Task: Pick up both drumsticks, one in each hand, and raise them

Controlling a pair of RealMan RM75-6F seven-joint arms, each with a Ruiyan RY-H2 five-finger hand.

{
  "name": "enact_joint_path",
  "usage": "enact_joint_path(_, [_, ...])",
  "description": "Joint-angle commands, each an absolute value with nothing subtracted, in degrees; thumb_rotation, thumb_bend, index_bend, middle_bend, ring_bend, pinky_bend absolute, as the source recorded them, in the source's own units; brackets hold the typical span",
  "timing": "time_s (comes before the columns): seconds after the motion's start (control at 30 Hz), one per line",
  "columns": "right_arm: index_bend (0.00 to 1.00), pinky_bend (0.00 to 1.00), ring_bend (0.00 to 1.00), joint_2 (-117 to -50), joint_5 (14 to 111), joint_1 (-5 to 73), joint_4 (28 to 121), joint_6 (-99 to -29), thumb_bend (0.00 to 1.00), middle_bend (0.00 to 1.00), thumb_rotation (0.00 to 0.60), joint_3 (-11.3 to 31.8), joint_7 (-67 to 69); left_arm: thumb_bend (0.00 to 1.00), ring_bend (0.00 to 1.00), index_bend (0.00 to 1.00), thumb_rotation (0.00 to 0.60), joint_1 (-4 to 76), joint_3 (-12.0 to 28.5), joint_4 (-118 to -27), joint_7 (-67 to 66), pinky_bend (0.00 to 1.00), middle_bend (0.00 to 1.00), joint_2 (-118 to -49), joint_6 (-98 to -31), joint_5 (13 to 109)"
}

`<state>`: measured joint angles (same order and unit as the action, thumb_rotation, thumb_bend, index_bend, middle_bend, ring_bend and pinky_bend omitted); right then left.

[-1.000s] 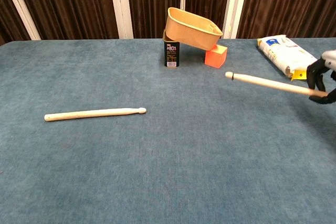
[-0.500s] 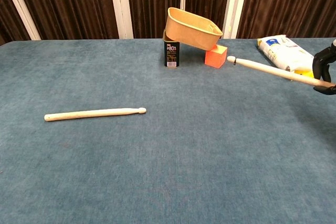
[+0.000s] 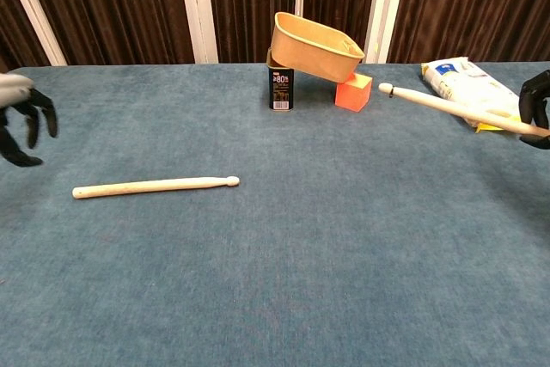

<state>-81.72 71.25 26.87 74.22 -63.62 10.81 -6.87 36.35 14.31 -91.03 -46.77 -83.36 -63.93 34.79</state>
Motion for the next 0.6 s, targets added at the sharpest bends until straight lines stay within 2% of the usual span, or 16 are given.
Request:
enact_joint_path(0.03, [0.74, 0.85, 0.92, -81.64, 71.22, 26.90, 74.16, -63.58, 0.42, 0.64, 0.600, 10.86, -6.75, 0.35, 0.93, 0.40, 0.600, 38.42, 13.81, -89.09, -47.98, 1.00, 0.46, -86.43, -63.69, 33.38])
enact_joint_path(0.6, [0.74, 0.85, 0.92, -81.36, 70.86, 26.82, 73.74, -63.49, 0.42, 0.64, 0.600, 11.15, -5.54, 0.35, 0.93, 0.45, 0.600, 42.97, 11.68, -85.11, -50.46, 1.00, 0.51, -94.53, -64.98, 31.24])
